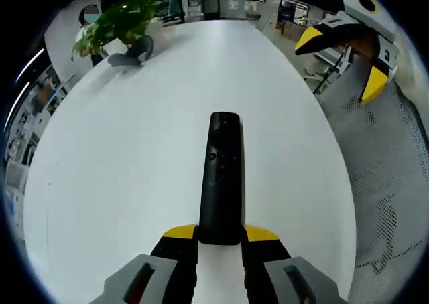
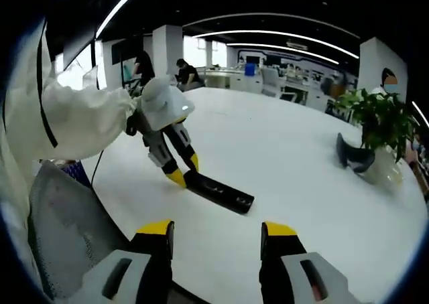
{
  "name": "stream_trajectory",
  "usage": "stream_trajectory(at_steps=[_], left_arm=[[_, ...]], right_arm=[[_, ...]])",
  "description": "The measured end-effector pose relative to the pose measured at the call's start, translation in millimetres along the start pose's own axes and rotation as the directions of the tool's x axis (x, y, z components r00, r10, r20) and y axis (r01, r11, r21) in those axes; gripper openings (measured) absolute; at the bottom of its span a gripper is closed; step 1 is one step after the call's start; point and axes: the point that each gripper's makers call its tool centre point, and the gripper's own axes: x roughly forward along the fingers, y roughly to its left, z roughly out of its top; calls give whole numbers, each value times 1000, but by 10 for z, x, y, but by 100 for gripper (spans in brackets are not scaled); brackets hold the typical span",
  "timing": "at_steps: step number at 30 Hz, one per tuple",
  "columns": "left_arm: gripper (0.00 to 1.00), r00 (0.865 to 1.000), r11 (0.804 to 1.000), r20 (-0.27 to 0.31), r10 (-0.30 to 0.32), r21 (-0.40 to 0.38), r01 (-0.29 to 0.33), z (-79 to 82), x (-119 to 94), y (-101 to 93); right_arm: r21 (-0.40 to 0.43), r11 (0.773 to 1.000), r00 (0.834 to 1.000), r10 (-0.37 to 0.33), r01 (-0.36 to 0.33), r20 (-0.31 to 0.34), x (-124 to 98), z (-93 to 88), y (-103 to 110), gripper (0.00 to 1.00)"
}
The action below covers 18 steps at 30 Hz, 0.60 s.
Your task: Press the specified remote control buttons in sequence, fully releasing each button before pressing the next.
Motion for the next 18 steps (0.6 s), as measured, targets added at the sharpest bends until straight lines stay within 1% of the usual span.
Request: stream_trajectory(at_steps=[8, 18], left_arm=[[24, 1000, 1000, -11, 8, 9, -8, -9, -1, 304], [25, 1000, 1000, -20, -6, 9, 6, 6, 13, 536]], right_arm=[[2, 1000, 1000, -5, 5, -16, 13, -24, -10, 49], [6, 1000, 999, -20, 20, -35, 26, -62, -40, 49]])
